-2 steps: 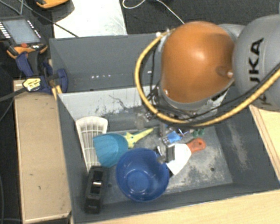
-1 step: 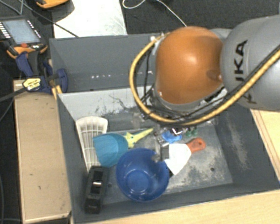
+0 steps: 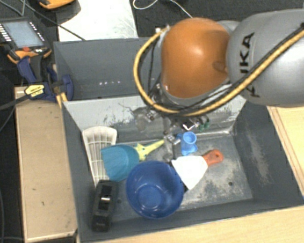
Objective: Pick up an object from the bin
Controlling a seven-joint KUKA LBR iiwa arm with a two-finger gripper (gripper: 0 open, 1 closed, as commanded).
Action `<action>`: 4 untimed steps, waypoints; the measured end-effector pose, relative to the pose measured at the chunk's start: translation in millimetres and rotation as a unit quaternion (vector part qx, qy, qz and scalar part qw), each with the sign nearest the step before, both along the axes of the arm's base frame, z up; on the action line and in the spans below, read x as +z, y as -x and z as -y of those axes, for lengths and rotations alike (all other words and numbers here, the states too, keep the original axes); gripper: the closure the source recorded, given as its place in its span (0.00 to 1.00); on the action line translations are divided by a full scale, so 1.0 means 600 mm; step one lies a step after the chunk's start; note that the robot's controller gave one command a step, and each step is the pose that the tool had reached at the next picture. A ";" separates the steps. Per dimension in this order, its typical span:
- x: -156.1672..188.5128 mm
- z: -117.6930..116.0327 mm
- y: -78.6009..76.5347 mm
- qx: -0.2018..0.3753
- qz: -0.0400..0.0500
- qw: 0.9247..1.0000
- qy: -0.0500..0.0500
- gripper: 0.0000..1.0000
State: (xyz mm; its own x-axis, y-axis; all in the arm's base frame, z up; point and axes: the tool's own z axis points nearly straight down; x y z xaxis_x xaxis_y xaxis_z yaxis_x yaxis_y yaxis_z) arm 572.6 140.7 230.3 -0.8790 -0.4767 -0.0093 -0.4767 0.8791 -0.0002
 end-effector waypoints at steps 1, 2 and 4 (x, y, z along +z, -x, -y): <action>-0.108 0.017 0.011 0.039 0.000 0.999 0.001 0.00; -0.104 0.036 0.007 -0.154 0.000 0.988 -0.002 0.00; -0.222 0.080 -0.021 -0.003 0.005 1.000 -0.001 0.00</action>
Offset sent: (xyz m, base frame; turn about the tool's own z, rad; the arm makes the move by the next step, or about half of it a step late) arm -0.0047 -0.0241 -0.0638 0.3862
